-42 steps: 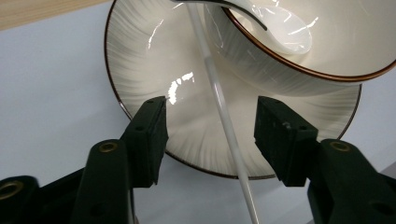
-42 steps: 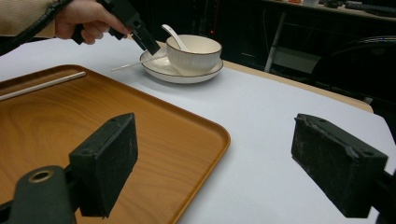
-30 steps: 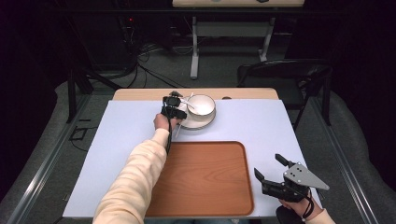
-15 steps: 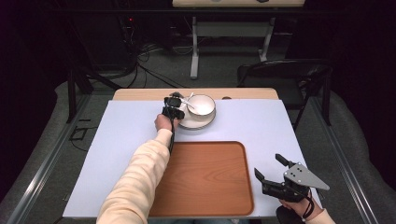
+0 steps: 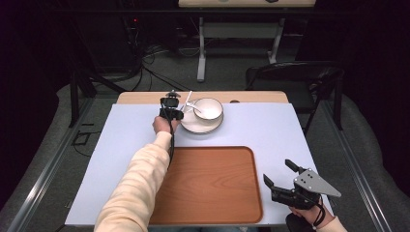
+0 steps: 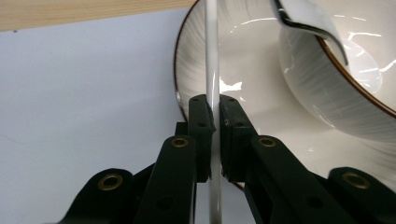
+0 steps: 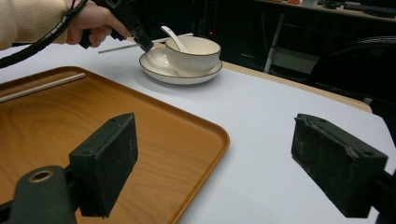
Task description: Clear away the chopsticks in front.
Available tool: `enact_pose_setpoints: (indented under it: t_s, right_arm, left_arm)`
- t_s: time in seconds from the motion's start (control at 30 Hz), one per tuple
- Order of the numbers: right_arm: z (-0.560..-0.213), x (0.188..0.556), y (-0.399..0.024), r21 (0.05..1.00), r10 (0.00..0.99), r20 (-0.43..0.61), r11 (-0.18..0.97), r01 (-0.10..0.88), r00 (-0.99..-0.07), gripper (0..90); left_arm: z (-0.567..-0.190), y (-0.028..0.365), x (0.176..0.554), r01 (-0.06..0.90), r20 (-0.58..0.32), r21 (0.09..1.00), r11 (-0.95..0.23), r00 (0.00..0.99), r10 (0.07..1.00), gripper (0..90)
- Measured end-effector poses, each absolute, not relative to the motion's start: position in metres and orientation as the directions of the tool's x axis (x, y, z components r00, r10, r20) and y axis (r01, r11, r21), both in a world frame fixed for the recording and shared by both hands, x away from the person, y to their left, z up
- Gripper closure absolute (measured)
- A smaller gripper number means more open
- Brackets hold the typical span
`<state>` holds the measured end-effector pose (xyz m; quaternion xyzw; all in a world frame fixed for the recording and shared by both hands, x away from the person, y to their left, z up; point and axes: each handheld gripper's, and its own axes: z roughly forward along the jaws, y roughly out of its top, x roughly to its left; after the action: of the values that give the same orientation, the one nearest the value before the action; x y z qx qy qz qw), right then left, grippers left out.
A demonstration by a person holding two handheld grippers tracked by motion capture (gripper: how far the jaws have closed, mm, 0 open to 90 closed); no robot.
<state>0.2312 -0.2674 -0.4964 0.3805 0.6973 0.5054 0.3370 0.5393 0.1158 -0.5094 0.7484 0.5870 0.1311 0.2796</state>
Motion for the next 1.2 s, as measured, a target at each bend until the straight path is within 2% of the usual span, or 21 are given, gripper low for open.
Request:
enact_pose_setpoints:
  t_s: [0.4, 0.77, 1.2]
  right_arm:
    - [-0.496, 0.231, -0.267, 0.961, 0.872, -0.085, 0.200, 0.192, -0.483, 14.1]
    - [-0.496, 0.231, -0.266, 0.959, 0.871, -0.088, 0.205, 0.196, -0.482, 14.1]
    - [-0.496, 0.231, -0.266, 0.959, 0.871, -0.090, 0.206, 0.195, -0.482, 14.1]
  left_arm:
    - [-0.499, 0.148, 0.525, 0.801, -0.141, 0.589, -0.106, 0.231, 0.963, 84.6]
    - [-0.467, 0.174, 0.478, 0.743, -0.171, 0.664, -0.083, 0.258, 0.951, 84.6]
    - [-0.455, 0.190, 0.433, 0.711, -0.183, 0.697, -0.096, 0.307, 0.934, 84.6]
